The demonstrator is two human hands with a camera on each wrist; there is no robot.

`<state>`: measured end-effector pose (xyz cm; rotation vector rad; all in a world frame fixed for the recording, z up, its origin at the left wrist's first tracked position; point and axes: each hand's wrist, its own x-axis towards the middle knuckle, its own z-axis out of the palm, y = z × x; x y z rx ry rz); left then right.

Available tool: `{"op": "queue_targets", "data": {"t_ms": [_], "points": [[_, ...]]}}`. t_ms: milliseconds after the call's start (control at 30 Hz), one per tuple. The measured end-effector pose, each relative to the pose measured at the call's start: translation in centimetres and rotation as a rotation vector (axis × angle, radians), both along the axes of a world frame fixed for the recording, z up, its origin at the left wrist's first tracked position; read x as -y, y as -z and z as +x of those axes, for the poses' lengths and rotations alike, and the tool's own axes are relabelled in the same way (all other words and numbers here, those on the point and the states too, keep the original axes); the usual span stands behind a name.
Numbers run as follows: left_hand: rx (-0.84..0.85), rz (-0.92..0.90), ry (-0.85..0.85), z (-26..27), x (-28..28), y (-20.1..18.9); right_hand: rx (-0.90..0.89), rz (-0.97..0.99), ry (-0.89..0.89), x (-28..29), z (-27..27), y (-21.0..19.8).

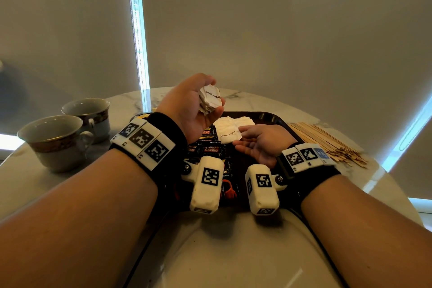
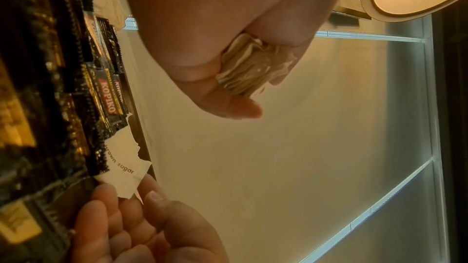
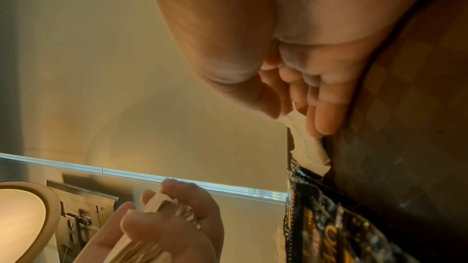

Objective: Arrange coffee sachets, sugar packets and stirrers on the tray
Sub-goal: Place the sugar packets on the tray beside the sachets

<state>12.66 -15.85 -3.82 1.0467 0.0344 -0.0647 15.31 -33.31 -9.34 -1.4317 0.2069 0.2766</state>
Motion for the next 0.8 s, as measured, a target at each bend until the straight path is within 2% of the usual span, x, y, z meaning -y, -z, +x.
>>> {"op": "queue_targets", "data": {"t_ms": [400,800], "points": [[-0.009,-0.018,0.008,0.31,-0.06,0.17,-0.001,0.003,0.117,0.09,0.37,-0.06],[-0.011,-0.013,-0.005,0.23,0.01,0.13,-0.021,0.023,0.054,-0.11,-0.31,-0.42]]}}
